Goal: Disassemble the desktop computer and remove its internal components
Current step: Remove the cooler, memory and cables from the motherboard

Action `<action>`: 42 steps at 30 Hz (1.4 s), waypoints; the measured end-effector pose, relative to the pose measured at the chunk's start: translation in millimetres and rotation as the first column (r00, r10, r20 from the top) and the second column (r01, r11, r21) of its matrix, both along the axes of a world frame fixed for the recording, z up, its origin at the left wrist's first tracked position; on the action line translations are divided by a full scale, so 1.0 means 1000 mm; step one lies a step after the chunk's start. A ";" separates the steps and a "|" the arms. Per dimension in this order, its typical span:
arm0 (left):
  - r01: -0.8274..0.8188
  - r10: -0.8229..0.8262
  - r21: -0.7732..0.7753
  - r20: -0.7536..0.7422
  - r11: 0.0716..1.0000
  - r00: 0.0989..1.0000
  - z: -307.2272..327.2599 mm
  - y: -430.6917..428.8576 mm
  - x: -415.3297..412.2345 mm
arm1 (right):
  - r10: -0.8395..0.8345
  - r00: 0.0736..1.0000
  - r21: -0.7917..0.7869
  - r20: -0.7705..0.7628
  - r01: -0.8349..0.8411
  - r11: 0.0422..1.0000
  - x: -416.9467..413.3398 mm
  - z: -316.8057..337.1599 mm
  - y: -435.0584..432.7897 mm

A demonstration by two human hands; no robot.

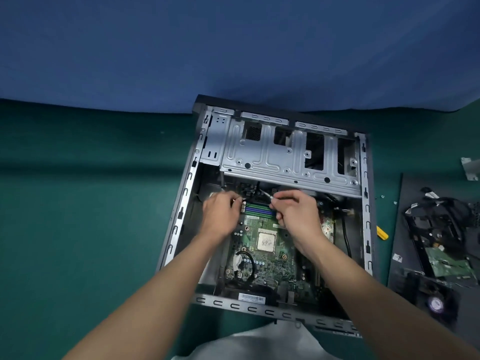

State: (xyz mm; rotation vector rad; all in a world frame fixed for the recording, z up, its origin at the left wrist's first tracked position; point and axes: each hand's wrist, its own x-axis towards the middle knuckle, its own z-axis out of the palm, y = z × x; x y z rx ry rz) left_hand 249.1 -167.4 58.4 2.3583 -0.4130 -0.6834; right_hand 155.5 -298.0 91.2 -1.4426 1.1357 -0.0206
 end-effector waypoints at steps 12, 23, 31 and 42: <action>0.188 -0.190 0.104 0.006 0.977 0.982 -0.016 0.011 -0.017 | 0.148 0.956 -0.231 -0.252 -0.208 0.951 0.043 -0.027 0.003; 0.483 -0.477 0.261 -0.091 0.836 0.874 -0.032 0.020 -0.018 | 0.486 0.702 -0.341 -0.520 -0.693 0.635 0.070 -0.032 -0.008; 0.556 -0.509 0.283 -0.225 0.782 0.831 -0.029 0.022 -0.016 | 0.567 0.582 -0.209 -0.583 -0.782 0.587 0.073 -0.031 -0.015; 0.553 -0.503 0.291 -0.231 0.781 0.833 -0.032 0.022 -0.013 | 0.594 0.676 -0.367 -0.437 -0.737 0.568 0.082 -0.032 -0.012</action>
